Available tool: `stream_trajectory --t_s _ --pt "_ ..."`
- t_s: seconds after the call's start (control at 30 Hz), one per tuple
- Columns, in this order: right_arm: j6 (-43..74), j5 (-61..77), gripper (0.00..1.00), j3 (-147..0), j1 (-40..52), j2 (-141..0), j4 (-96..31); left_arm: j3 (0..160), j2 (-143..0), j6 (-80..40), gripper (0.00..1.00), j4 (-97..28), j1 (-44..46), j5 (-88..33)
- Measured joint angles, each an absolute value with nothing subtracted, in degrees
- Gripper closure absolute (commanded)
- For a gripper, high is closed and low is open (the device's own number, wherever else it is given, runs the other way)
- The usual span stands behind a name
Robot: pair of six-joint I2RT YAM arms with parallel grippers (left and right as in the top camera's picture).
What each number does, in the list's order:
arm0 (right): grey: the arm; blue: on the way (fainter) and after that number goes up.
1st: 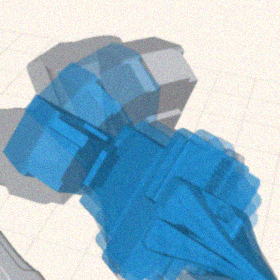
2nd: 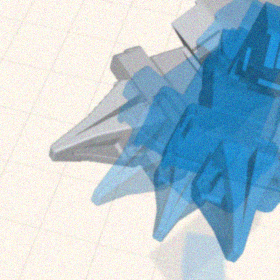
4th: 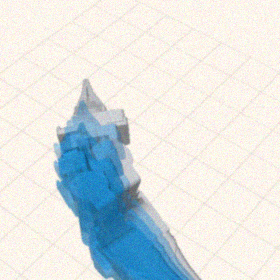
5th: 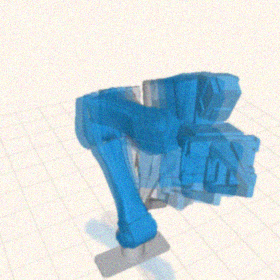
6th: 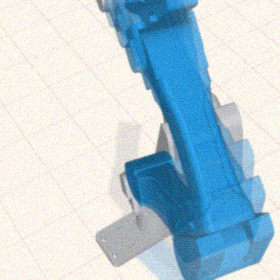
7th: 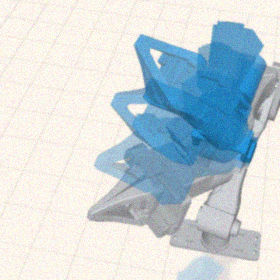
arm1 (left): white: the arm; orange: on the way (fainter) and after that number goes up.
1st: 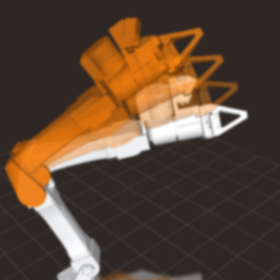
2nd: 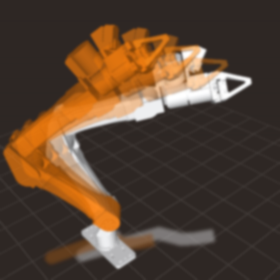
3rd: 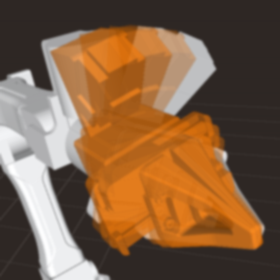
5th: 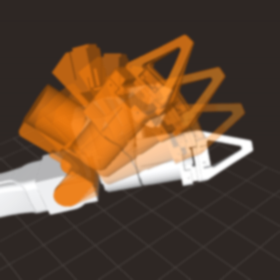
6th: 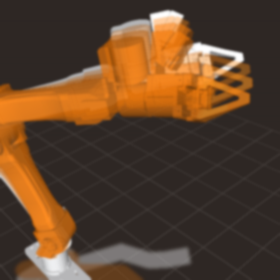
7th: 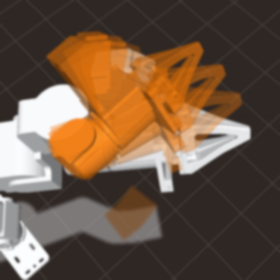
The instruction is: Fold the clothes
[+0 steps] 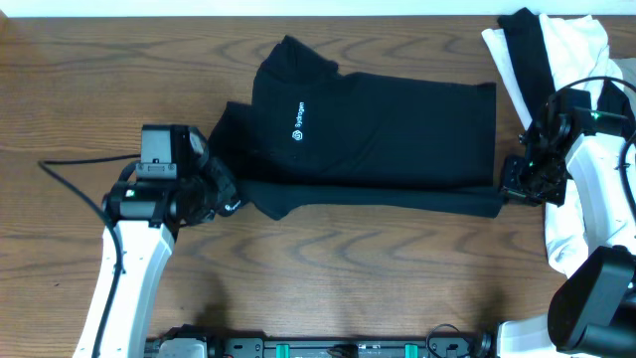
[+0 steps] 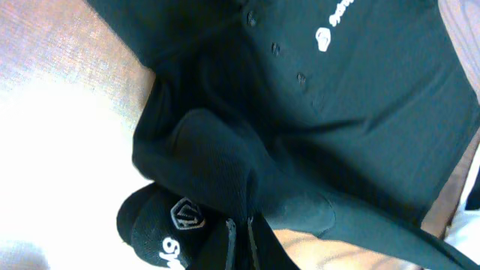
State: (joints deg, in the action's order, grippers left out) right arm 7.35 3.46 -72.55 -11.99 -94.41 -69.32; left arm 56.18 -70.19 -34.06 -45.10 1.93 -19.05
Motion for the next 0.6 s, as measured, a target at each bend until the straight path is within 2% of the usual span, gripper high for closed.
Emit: stream_trajectory --t_s 0.6 --pt "7.4 3.5 0.99 -72.5 -12.0 -98.4 -63.3 56.2 -81.4 -34.0 0.94 -24.3 4.4 -18.9"
